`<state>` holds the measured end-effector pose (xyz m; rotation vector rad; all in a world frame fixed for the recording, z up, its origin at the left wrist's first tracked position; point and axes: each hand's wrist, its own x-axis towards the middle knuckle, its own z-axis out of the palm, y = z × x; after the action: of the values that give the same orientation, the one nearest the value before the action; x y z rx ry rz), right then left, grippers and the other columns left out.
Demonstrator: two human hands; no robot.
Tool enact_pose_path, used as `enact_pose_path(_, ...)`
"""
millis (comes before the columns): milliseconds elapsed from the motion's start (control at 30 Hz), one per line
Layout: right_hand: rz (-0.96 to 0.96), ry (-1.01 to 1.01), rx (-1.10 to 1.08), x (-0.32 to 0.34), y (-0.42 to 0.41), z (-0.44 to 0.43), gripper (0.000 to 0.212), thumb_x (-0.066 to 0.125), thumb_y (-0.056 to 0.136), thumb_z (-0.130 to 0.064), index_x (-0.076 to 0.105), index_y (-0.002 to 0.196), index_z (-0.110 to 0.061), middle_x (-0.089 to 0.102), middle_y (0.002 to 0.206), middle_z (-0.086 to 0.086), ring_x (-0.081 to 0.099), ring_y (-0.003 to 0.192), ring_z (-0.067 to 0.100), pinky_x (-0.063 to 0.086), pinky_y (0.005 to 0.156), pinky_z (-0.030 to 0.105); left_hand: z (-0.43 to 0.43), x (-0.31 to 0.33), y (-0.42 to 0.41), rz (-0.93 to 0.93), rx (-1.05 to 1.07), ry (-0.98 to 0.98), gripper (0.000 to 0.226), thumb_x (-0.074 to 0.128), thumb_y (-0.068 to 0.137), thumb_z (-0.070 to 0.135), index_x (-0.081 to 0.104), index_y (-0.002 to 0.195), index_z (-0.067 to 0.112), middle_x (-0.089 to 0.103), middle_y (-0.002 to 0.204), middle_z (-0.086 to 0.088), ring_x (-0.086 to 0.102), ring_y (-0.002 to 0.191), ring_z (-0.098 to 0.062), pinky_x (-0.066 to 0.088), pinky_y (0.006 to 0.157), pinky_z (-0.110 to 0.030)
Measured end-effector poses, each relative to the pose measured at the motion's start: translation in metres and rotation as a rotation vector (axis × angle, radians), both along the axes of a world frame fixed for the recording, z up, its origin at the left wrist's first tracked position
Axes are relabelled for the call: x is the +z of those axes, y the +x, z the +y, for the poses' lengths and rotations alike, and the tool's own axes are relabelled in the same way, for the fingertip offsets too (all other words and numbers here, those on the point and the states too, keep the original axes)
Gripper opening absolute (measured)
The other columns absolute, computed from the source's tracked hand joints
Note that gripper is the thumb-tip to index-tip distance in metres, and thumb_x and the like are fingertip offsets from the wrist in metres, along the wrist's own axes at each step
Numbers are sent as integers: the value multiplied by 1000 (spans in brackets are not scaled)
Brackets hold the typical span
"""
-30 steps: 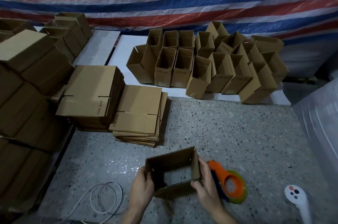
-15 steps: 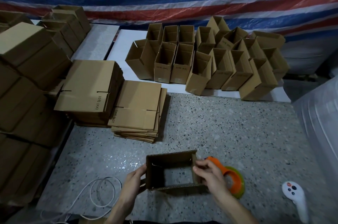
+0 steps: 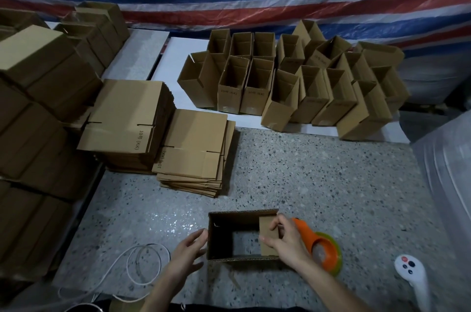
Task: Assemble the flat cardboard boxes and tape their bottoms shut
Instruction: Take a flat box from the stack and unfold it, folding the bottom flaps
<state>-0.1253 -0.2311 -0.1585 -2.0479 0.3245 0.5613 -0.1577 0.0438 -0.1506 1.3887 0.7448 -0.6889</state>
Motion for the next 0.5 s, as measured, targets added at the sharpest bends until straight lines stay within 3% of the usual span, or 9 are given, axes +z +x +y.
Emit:
enact_pose_path(133, 0, 13, 35, 0, -6, 1, 42, 79, 85, -18, 51, 105, -42, 41, 116, -3, 54, 103, 14, 58, 76, 24, -3, -2, 10, -11, -25, 2, 63, 72, 75, 59, 61, 129, 29, 69, 124, -2, 66, 113, -23, 53, 97, -44)
enact_pose_path(267, 4, 2, 107, 2, -3, 1, 48, 79, 83, -16, 49, 105, -47, 40, 119, -3, 49, 103, 4, 49, 69, 7, -20, -3, 27, -32, -149, 102, 55, 84, 81, 32, 53, 123, 15, 68, 119, -13, 70, 95, -20, 57, 68, -27)
enact_pose_path(400, 48, 25, 114, 3, 8, -1, 44, 80, 81, -15, 55, 108, -41, 41, 121, -2, 55, 111, 20, 60, 83, 31, -33, 3, 44, 34, -151, 215, 49, 80, 85, 24, 45, 117, 10, 65, 106, -11, 65, 86, -20, 51, 60, -29)
enact_pose_path(500, 39, 101, 152, 9, 4, -7, 40, 77, 79, -53, 54, 112, -49, 39, 127, -7, 50, 117, 10, 52, 80, 10, -27, 5, 45, 66, -166, 183, 51, 79, 85, 23, 44, 120, 11, 65, 101, -8, 65, 84, -22, 52, 61, -30)
